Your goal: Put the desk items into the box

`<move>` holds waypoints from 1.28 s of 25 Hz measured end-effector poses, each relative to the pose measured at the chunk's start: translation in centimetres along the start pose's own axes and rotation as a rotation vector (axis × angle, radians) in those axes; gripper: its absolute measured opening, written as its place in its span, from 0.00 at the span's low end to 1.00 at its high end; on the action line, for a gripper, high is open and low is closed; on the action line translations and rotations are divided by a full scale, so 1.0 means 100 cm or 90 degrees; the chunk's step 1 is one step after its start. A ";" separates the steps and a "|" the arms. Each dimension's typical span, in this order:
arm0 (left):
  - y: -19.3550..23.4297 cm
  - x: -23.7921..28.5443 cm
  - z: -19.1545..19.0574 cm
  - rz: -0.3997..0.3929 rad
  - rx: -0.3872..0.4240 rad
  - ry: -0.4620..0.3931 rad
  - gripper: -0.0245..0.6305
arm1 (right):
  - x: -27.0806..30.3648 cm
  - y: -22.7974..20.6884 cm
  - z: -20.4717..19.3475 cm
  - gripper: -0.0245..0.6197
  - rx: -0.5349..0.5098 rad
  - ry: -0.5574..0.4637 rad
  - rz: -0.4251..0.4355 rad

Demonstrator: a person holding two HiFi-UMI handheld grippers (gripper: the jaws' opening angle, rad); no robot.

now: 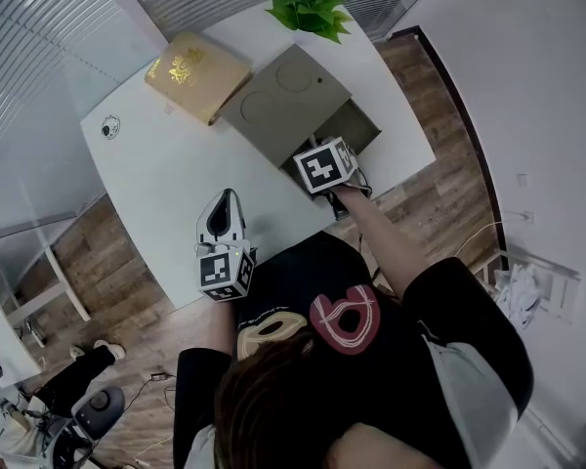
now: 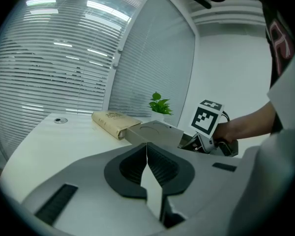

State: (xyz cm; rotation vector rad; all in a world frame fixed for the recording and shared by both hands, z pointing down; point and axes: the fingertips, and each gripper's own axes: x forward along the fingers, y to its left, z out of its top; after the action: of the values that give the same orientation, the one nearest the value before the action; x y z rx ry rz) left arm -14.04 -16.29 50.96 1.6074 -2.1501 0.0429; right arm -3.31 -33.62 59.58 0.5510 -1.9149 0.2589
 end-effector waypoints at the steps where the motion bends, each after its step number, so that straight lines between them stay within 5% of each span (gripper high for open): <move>1: 0.000 -0.001 0.002 -0.001 0.003 -0.003 0.07 | 0.001 0.001 0.000 0.17 -0.007 0.002 -0.001; 9: -0.001 -0.002 0.009 -0.008 0.013 -0.014 0.07 | 0.008 0.008 -0.001 0.16 -0.086 0.061 0.008; 22: 0.003 -0.006 0.007 0.004 0.015 -0.015 0.07 | 0.008 0.005 -0.002 0.16 -0.013 0.054 0.074; 32: 0.009 -0.016 0.004 0.018 0.009 -0.019 0.07 | 0.007 0.013 -0.007 0.30 0.025 0.059 0.109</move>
State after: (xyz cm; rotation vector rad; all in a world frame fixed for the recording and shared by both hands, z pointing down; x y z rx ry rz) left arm -14.65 -14.70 50.24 1.5952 -2.2002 0.0433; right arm -3.60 -32.43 60.63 0.3949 -1.8723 0.4258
